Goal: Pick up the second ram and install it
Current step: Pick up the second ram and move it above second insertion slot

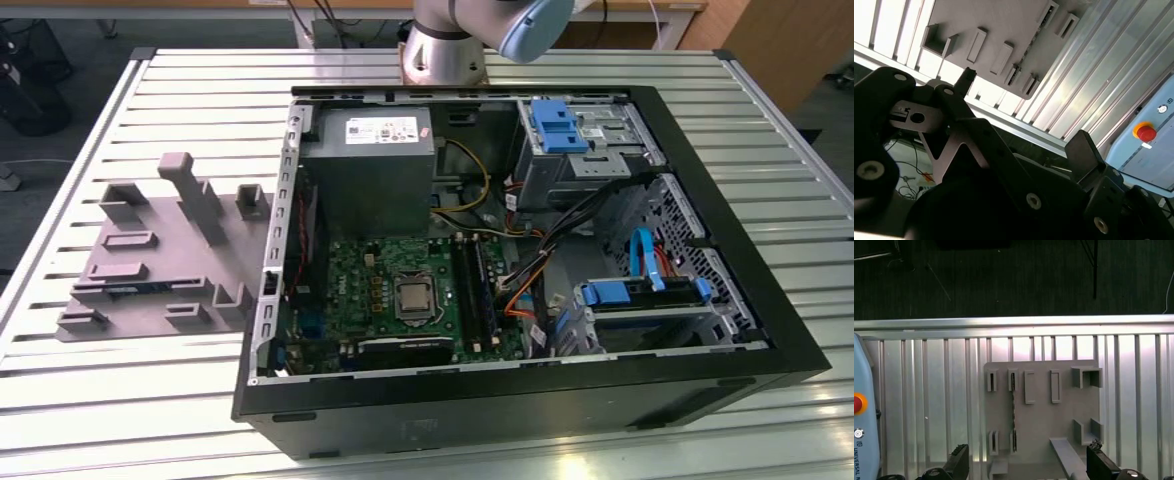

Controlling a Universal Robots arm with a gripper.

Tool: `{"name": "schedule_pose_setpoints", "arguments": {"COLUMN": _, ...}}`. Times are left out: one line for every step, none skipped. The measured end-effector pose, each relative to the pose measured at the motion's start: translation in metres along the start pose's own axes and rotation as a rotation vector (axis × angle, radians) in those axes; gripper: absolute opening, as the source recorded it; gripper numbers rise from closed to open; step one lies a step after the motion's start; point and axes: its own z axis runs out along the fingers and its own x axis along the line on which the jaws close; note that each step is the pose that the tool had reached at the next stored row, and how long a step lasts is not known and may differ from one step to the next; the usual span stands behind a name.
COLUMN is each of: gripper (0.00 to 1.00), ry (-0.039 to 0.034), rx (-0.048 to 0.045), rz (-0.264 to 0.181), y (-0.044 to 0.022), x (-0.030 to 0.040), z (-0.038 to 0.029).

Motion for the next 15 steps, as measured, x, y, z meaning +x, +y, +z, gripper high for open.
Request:
{"name": "schedule_pose_setpoints", "arguments": {"gripper": 0.99, "ry": 0.0, "rx": 0.0, "rz": 0.0, "y": 0.0, "x": 0.0, "z": 0.0002}}
{"name": "schedule_pose_setpoints", "arguments": {"gripper": 0.99, "ry": -0.0001, "rx": 0.0, "rz": 0.0, "y": 0.0, "x": 0.0, "z": 0.0003}}
{"name": "schedule_pose_setpoints", "arguments": {"gripper": 0.99, "ry": -0.0001, "rx": -0.0001, "rz": 0.0, "y": 0.0, "x": 0.0, "z": 0.0005}}
{"name": "schedule_pose_setpoints", "arguments": {"gripper": 0.99, "ry": -0.0002, "rx": -0.0001, "rz": 0.0, "y": 0.0, "x": 0.0, "z": 0.0007}}
{"name": "schedule_pose_setpoints", "arguments": {"gripper": 0.99, "ry": -0.0002, "rx": 0.0, "rz": 0.0, "y": 0.0, "x": 0.0, "z": 0.0009}}
{"name": "schedule_pose_setpoints", "arguments": {"gripper": 0.99, "ry": -0.0003, "rx": 0.0, "rz": 0.0, "y": 0.0, "x": 0.0, "z": 0.0011}}
{"name": "schedule_pose_setpoints", "arguments": {"gripper": 0.99, "ry": -0.0003, "rx": -0.0001, "rz": 0.0, "y": 0.0, "x": 0.0, "z": 0.0013}}
{"name": "schedule_pose_setpoints", "arguments": {"gripper": 0.98, "ry": -0.0004, "rx": 0.0, "rz": 0.0, "y": 0.0, "x": 0.0001, "z": 0.0015}}
{"name": "schedule_pose_setpoints", "arguments": {"gripper": 0.98, "ry": -0.0004, "rx": -0.0001, "rz": 0.0, "y": 0.0, "x": 0.0, "z": 0.0016}}
{"name": "schedule_pose_setpoints", "arguments": {"gripper": 0.91, "ry": -0.0004, "rx": -0.0001, "rz": 0.0, "y": 0.0, "x": 0.0, "z": 0.0018}}
{"name": "schedule_pose_setpoints", "arguments": {"gripper": 0.91, "ry": -0.0005, "rx": -0.0001, "rz": 0.0, "y": 0.0, "x": 0.0, "z": 0.002}}
{"name": "schedule_pose_setpoints", "arguments": {"gripper": 0.91, "ry": -0.0006, "rx": -0.0001, "rz": 0.0, "y": 0.0, "x": 0.0001, "z": 0.0022}}
{"name": "schedule_pose_setpoints", "arguments": {"gripper": 0.89, "ry": -0.0006, "rx": -0.0001, "rz": 0.0, "y": 0.0, "x": 0.0001, "z": 0.0024}}
{"name": "schedule_pose_setpoints", "arguments": {"gripper": 0.89, "ry": -0.0007, "rx": -0.0001, "rz": 0.0, "y": 0.0, "x": 0.0001, "z": 0.0025}}
{"name": "schedule_pose_setpoints", "arguments": {"gripper": 0.89, "ry": -0.0007, "rx": -0.0001, "rz": 0.0, "y": 0.0, "x": 0.0001, "z": 0.0027}}
